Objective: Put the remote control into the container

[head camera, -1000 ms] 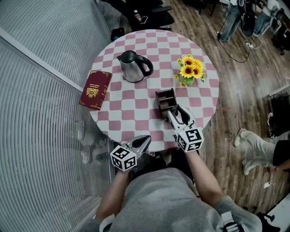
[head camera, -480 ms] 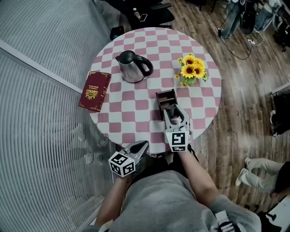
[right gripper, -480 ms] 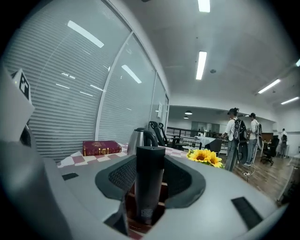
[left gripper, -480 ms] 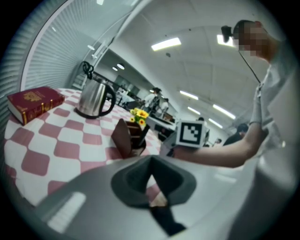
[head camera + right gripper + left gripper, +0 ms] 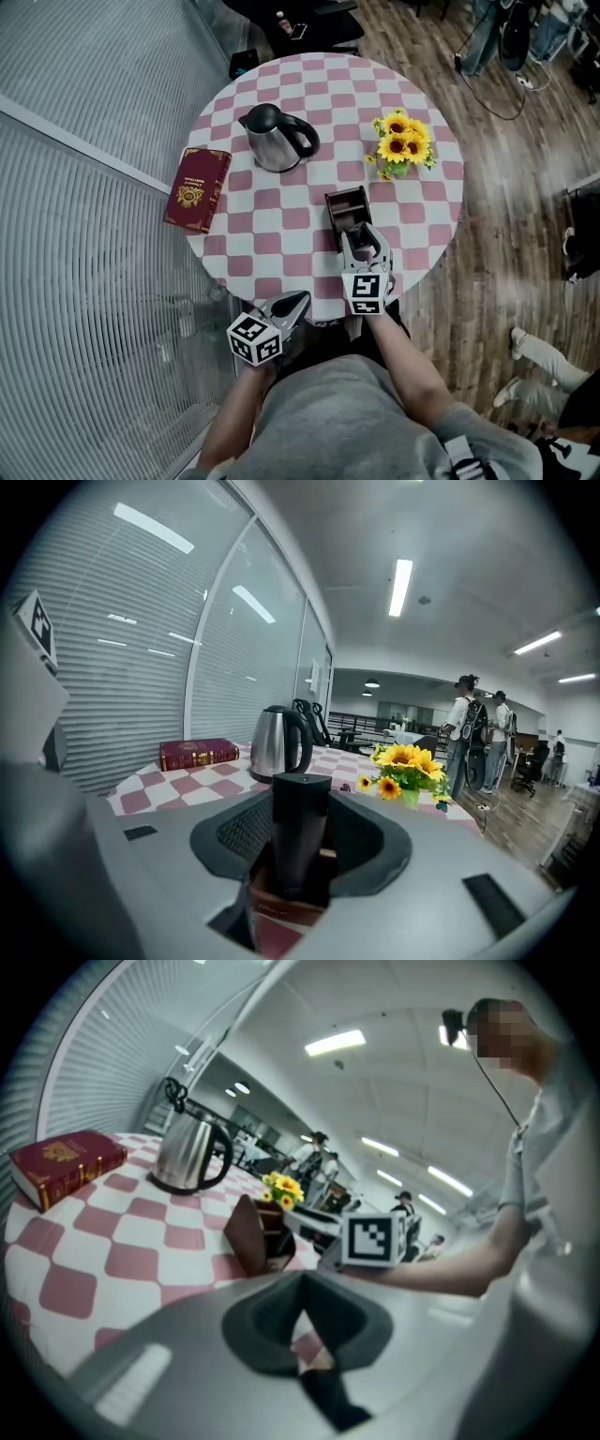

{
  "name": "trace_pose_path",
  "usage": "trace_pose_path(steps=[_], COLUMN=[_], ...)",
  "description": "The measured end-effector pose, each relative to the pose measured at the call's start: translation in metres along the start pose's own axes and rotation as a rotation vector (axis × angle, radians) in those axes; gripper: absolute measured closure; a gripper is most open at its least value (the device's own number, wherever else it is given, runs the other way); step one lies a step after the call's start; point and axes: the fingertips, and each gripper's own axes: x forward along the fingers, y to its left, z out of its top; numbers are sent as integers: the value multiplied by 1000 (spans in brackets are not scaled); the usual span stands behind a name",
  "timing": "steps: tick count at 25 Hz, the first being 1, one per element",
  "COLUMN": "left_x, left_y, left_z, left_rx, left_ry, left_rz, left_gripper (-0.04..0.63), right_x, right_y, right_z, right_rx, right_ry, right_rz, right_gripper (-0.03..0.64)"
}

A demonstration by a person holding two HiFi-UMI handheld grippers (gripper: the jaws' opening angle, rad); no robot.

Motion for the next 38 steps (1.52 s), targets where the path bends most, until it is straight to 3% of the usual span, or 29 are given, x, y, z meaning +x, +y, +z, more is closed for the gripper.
trace_pose_path(steps=[6, 22, 38], left_x=[6, 7, 6], left_y=[-2, -9, -16], left_z=[0, -3, 1], left_rx=[3, 18, 25], left_ry=[11, 24, -16], left_rz=[-7, -20, -12], left_gripper=[597, 597, 597], right_x=[3, 16, -8], right_y=[0, 4, -2], right_z=[-7, -5, 27], right_rx=[72, 53, 70], right_ry=[36, 73, -19], right_rz=[4, 22, 78], right_gripper=[428, 428, 396])
